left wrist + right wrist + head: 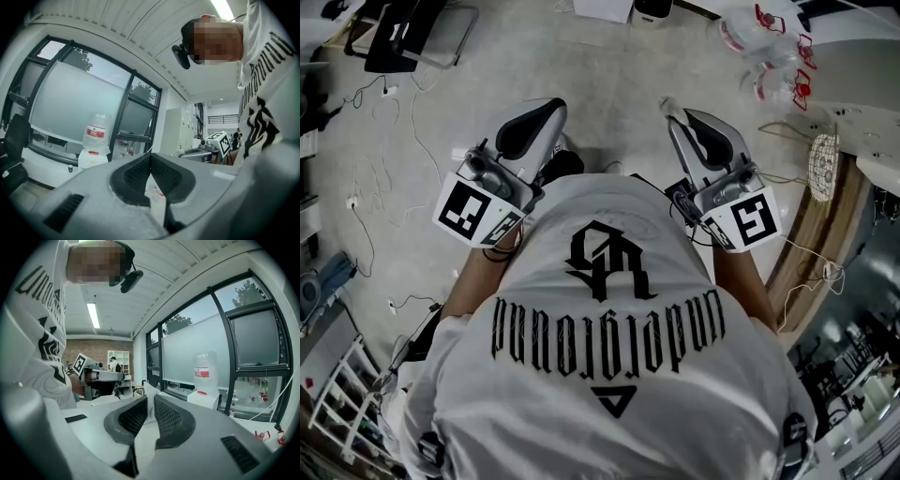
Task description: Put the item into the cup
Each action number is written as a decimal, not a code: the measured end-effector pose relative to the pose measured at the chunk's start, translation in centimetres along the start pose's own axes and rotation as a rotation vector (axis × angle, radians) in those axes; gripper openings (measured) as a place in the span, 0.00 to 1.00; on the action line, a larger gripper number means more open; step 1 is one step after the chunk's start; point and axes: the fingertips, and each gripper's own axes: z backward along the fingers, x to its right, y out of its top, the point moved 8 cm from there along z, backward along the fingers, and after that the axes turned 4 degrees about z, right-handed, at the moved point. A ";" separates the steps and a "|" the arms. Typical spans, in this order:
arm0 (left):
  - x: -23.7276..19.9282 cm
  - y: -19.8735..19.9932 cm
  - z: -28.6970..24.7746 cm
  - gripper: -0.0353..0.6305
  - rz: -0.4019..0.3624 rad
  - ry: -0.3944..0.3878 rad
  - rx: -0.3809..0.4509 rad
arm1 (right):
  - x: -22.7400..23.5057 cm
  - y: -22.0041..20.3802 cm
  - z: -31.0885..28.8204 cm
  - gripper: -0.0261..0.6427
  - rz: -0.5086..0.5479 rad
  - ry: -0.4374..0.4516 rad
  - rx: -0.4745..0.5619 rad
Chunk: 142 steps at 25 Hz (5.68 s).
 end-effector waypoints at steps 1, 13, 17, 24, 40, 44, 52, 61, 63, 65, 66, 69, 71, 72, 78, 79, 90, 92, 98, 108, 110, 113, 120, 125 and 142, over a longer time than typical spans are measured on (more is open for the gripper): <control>-0.8 0.1 0.3 0.07 0.002 -0.001 -0.002 | -0.2 0.1 -0.9 0.11 0.000 0.001 -0.002; -13.0 3.6 4.7 0.07 0.006 -0.020 0.013 | -2.1 3.8 -13.3 0.11 0.030 -0.018 -0.024; -16.1 4.4 6.1 0.07 -0.002 -0.043 0.016 | -3.0 4.6 -16.5 0.11 0.036 -0.030 -0.033; -19.1 5.2 7.0 0.07 0.002 -0.073 0.018 | -3.8 5.4 -19.2 0.11 0.041 -0.036 -0.049; -20.5 5.3 5.4 0.07 0.076 -0.021 0.045 | 0.3 4.5 -21.0 0.11 0.032 -0.008 -0.014; -20.7 5.4 3.7 0.07 0.071 0.002 0.038 | 2.6 4.5 -21.3 0.11 0.030 0.009 -0.005; -21.9 5.8 -2.7 0.07 0.052 0.035 0.030 | 8.9 3.8 -21.5 0.11 0.018 0.016 -0.004; -23.3 6.7 -10.9 0.07 0.022 0.050 0.025 | 16.5 3.0 -21.0 0.11 0.021 0.015 0.031; -23.1 6.8 -12.2 0.07 0.014 0.049 0.019 | 17.5 3.2 -20.7 0.11 0.022 0.016 0.045; -23.2 6.8 -13.4 0.07 0.022 0.044 0.013 | 18.4 3.2 -20.5 0.11 0.024 0.007 0.055; -23.3 6.8 -14.0 0.07 0.026 0.036 0.009 | 18.8 3.2 -20.5 0.11 0.022 -0.001 0.059; -23.5 6.8 -15.5 0.07 0.009 0.007 -0.017 | 19.7 3.0 -20.6 0.11 0.006 -0.019 0.064; -23.8 6.9 -16.4 0.07 -0.013 -0.006 -0.033 | 20.1 2.9 -20.8 0.11 -0.002 -0.028 0.060; -24.1 6.9 -16.8 0.07 -0.020 -0.013 -0.038 | 20.3 2.9 -21.0 0.11 -0.004 -0.032 0.059; -26.9 6.7 -19.0 0.07 -0.009 -0.062 -0.054 | 21.6 2.5 -22.7 0.11 -0.019 -0.083 0.059; -27.6 6.8 -19.4 0.07 -0.011 -0.072 -0.059 | 21.9 2.5 -23.1 0.11 -0.028 -0.095 0.056; -35.2 7.4 -22.7 0.07 -0.003 -0.145 -0.118 | 24.2 2.0 -30.9 0.11 -0.077 -0.122 0.012; -36.5 7.3 -23.1 0.07 0.001 -0.146 -0.122 | 24.6 1.7 -32.4 0.11 -0.071 -0.121 -0.006; -39.9 7.0 -24.3 0.07 0.018 -0.162 -0.128 | 25.7 0.4 -36.1 0.11 -0.058 -0.111 -0.077; -44.3 4.3 -26.4 0.07 0.010 -0.169 -0.179 | 27.5 -3.4 -40.5 0.11 -0.093 -0.095 -0.139; -44.9 3.5 -26.8 0.07 0.007 -0.172 -0.190 | 27.8 -4.2 -41.3 0.11 -0.107 -0.093 -0.147; -45.8 2.4 -27.3 0.07 -0.006 -0.181 -0.206 | 28.2 -5.4 -42.6 0.11 -0.105 -0.090 -0.164; -48.7 -0.8 -28.9 0.07 -0.009 -0.172 -0.228 | 29.8 -9.0 -45.6 0.11 -0.131 -0.110 -0.213; -50.8 -2.9 -30.0 0.07 -0.039 -0.161 -0.232 | 30.6 -11.4 -48.0 0.11 -0.119 -0.123 -0.220; -55.8 -13.0 -34.0 0.07 -0.030 -0.221 -0.336 | 33.4 -21.9 -53.3 0.11 -0.250 -0.213 -0.273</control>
